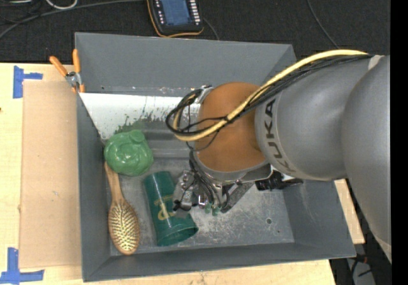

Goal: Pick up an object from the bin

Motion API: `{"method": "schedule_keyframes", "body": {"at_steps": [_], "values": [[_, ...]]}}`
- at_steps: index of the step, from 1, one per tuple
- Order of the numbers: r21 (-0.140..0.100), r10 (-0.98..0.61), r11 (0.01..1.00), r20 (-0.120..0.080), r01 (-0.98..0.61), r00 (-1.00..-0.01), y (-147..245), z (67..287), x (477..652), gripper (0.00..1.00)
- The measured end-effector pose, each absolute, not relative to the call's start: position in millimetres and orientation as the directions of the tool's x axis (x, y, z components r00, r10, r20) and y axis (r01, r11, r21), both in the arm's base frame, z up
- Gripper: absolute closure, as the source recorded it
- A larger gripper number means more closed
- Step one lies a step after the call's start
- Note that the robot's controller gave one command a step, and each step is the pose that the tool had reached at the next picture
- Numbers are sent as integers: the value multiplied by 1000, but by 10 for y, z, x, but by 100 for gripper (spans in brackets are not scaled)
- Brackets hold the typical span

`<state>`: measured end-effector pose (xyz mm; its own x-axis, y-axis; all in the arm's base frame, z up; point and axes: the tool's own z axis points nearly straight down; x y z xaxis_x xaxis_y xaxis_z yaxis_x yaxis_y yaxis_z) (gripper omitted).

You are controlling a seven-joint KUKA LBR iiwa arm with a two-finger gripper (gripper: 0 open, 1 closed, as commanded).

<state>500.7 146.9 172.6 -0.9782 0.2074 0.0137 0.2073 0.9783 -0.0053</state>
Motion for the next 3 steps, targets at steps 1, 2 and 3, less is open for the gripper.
{"method": "schedule_keyframes", "body": {"at_steps": [1,2,3], "values": [[0,110,994,5,110,-994,1780,1481,4862,0],[0,111,994,5,111,-994,1779,1482,4862,0],[0,111,994,5,111,-994,1777,1483,4861,0]]}}
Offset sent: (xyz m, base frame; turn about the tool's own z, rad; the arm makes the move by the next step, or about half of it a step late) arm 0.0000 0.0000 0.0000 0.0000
